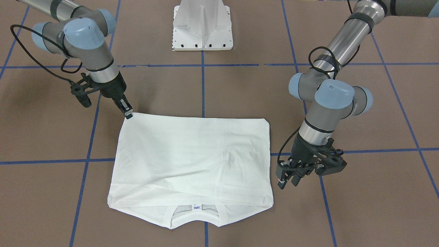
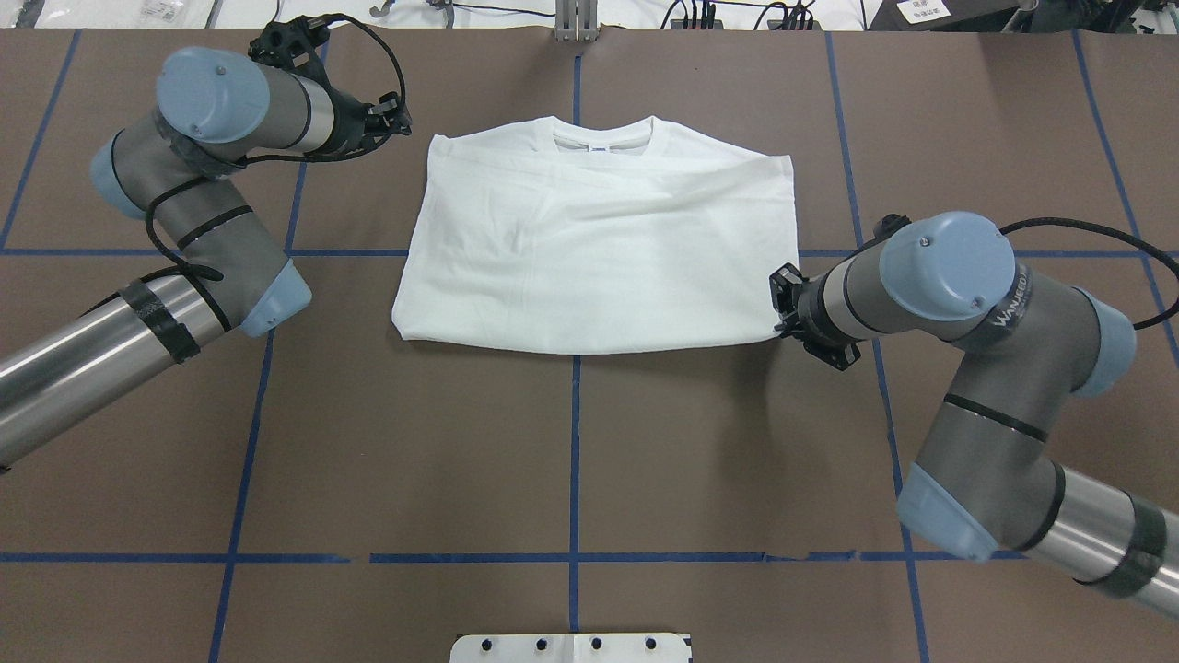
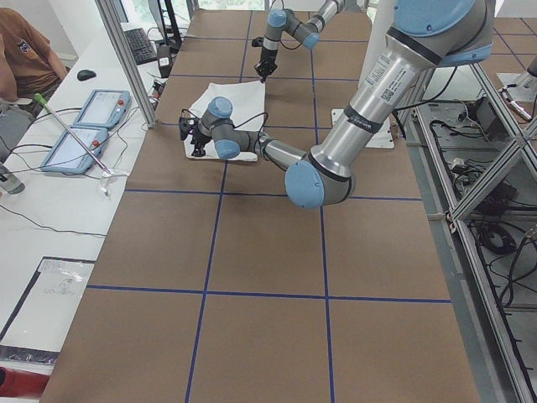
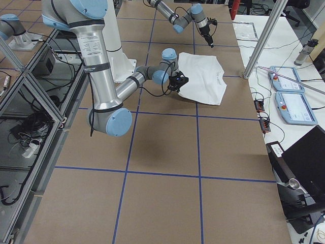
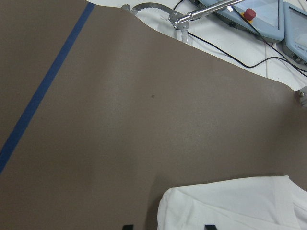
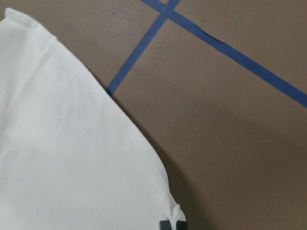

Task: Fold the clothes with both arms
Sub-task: 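Drag the folded shirt toward the robot with the right gripper while the left gripper approaches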

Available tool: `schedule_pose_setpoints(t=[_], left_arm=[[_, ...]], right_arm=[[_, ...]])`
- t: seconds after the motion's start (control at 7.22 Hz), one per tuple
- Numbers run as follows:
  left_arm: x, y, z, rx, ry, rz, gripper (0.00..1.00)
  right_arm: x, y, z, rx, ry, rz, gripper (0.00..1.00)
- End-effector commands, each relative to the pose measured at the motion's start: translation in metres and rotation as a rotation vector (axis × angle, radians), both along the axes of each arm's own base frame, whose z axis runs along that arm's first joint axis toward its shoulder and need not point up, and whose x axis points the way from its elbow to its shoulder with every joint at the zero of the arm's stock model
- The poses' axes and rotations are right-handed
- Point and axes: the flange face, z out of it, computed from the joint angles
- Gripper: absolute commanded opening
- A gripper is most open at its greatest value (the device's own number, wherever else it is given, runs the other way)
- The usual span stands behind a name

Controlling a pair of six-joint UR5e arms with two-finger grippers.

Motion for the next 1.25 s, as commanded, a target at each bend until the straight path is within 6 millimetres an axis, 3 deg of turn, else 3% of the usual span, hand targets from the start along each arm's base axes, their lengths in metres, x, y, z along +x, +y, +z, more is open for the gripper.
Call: schedule_pose_setpoints(t=[0.0,0.14,0.28,0.42,0.55,0.69,0.83,0.97,1.11], left_arm=[[-0.014,0.04,-0.031,-0.008,0.117,0.07,0.58],[-0.018,0.058,-0.039,-0.069,0.185,0.125,0.59],[-0.007,0.083,-0.052,-0.138,0.254,0.169,0.59],[0.005,0.118,-0.055,-0.196,0.297,0.219,0.62],[0.016,0.153,-0.06,-0.274,0.334,0.241,0.64],[0.034,0.188,-0.053,-0.358,0.327,0.264,0.66],[0.048,0.211,-0.05,-0.403,0.286,0.289,0.67],[0.068,0.225,-0.041,-0.467,0.205,0.285,0.67],[0.092,0.243,-0.038,-0.463,0.158,0.264,0.67]], right_arm=[[0.01,0.104,-0.055,-0.049,0.043,-0.182,0.0],[0.008,0.14,-0.063,-0.079,0.019,-0.281,0.0],[0.001,0.167,-0.052,-0.128,0.024,-0.37,0.0],[-0.008,0.201,-0.026,-0.135,0.086,-0.424,0.93],[-0.008,0.207,-0.025,-0.1,0.1,-0.393,1.0],[0.0,0.208,-0.041,-0.083,0.064,-0.387,1.0],[0.019,0.176,-0.048,-0.072,0.045,-0.316,1.0],[0.033,0.126,-0.056,-0.038,0.035,-0.227,1.0],[0.033,0.081,-0.062,0.067,0.042,-0.251,1.0]])
